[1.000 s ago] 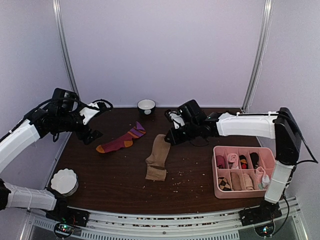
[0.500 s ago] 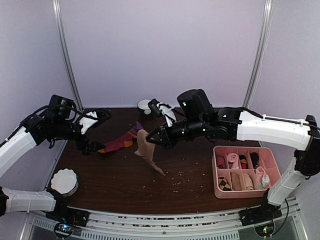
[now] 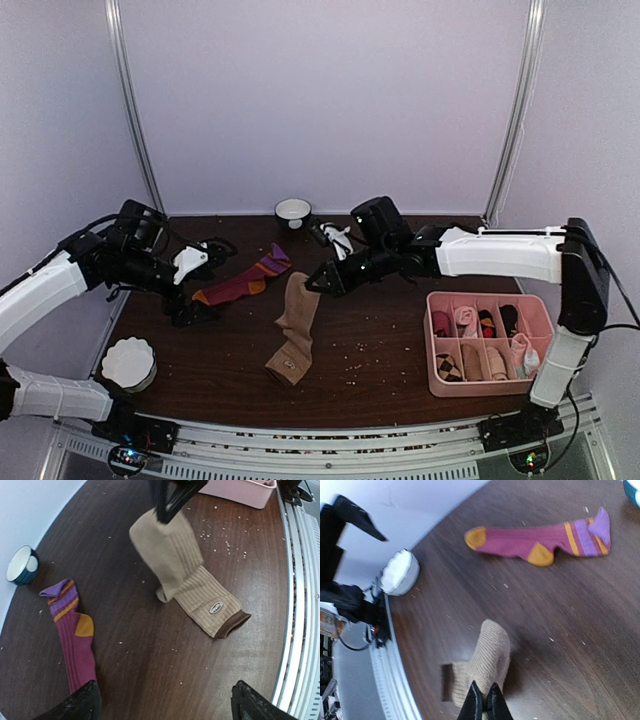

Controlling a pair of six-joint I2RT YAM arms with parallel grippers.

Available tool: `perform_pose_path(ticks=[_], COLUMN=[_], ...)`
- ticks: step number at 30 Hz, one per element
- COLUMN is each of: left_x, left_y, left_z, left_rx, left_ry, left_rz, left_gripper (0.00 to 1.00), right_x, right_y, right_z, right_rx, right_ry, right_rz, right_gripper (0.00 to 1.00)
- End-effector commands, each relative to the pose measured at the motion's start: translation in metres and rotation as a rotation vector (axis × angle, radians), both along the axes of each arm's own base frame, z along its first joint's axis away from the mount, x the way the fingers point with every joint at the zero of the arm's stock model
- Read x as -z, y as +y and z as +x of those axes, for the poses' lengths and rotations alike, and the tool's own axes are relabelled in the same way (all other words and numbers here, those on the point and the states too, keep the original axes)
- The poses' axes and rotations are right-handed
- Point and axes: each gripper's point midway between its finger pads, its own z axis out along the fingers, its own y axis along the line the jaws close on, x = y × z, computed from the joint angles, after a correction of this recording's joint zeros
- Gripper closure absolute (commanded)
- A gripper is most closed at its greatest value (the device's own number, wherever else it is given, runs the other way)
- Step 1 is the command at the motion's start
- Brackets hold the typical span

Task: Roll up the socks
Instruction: Roll the sock at the center of the board.

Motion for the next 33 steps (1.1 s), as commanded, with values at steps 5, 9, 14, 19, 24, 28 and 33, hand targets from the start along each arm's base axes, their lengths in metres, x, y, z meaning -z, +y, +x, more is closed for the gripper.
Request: perform_pose_path(ticks=[5, 9, 14, 19, 24, 28, 33], left_x=[0.057, 0.081, 0.104, 0.122, 0.128, 0.132, 0.143], left_y=[-0.053, -0.073, -0.086, -0.092, -0.102, -0.107, -0.107], left_z=[-0.019, -0.019, -0.026, -0.045, -0.057, -0.061, -0.066], left_rx=[0.219, 0.273, 0.359, 0.468, 0.528, 0.56, 0.585], left_ry=[0.042, 0.076, 0.116, 0.124, 0.148, 0.175, 0.202], left_rz=[0.116, 0.168, 0.217, 0.261, 0.26, 0.265, 0.289], left_gripper=[0.16, 0.19, 0.18, 0.2, 0.25, 0.3, 0.33], right_x=[0.103, 0.108, 0.102, 0.084, 0.08, 0.104, 0.15], right_y=[-0.033, -0.038, -0.063, -0.056, -0.057, -0.07, -0.075], right_z=[0.049, 0.069, 0.105, 0.117, 0.113, 0.093, 0.069], right_rx=[0.083, 0.156, 0.333, 0.318, 0.327, 0.353, 0.334], right_ry=[0.049, 0.05, -0.089, -0.157, -0.133, -0.036, 0.075], right_rz=[-0.287, -0.279, -0.391, -0.379, -0.365, -0.371, -0.402], right_gripper=[0.98, 0.83, 0.64, 0.65, 0.67, 0.74, 1.0])
